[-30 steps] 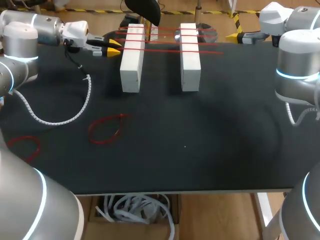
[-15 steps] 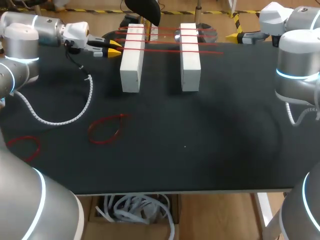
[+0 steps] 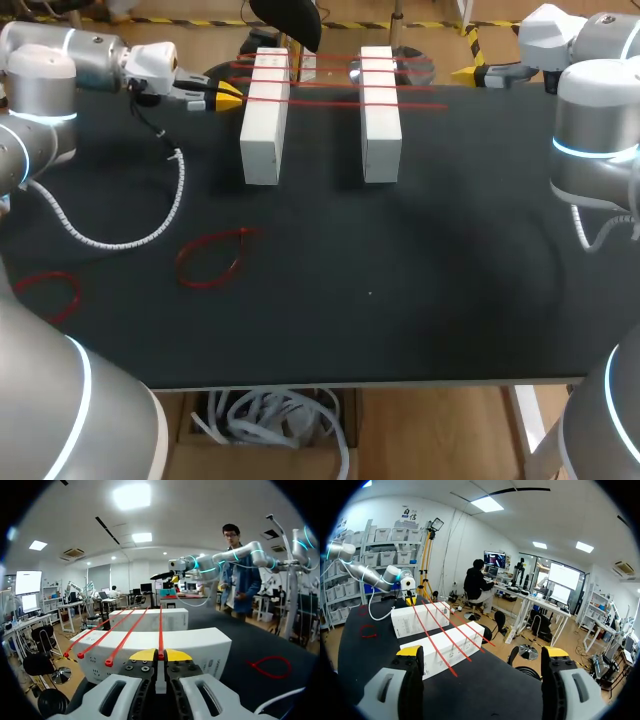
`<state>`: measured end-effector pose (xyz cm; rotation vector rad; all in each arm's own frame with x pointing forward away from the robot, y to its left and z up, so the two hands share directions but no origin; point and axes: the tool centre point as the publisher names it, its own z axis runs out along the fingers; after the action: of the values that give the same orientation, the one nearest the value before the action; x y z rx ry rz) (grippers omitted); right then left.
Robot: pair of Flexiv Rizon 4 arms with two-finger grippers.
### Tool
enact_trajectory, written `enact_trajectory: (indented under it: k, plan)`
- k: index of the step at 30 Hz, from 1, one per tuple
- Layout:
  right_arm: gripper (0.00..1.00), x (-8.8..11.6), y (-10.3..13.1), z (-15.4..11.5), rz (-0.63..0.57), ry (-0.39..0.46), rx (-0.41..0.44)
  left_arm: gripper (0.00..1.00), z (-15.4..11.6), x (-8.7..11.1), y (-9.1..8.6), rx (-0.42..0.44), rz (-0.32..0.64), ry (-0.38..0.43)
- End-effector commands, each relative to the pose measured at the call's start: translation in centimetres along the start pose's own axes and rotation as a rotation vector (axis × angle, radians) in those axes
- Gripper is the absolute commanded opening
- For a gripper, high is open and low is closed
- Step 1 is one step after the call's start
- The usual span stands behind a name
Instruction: Grab the tape and strap the tape.
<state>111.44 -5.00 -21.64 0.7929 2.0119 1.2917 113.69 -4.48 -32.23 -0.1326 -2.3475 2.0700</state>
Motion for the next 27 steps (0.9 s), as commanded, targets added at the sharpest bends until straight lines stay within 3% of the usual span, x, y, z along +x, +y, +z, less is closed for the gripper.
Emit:
enact_trajectory:
  k: [1, 15, 27]
  plan:
    - [1.0, 0.0, 0.0, 0.0, 0.0, 0.0, 0.0, 0.0, -0.2, -0.6, 0.2, 0.014, -0.008, 0.058]
    - [1.0, 0.0, 0.0, 0.0, 0.0, 0.0, 0.0, 0.0, -0.3, 1.7, -3.4, 0.255, -0.062, -0.014]
    - [1.0, 0.0, 0.0, 0.0, 0.0, 0.0, 0.0, 0.0, -0.8, 2.4, -5.8, 0.283, -0.058, -0.051]
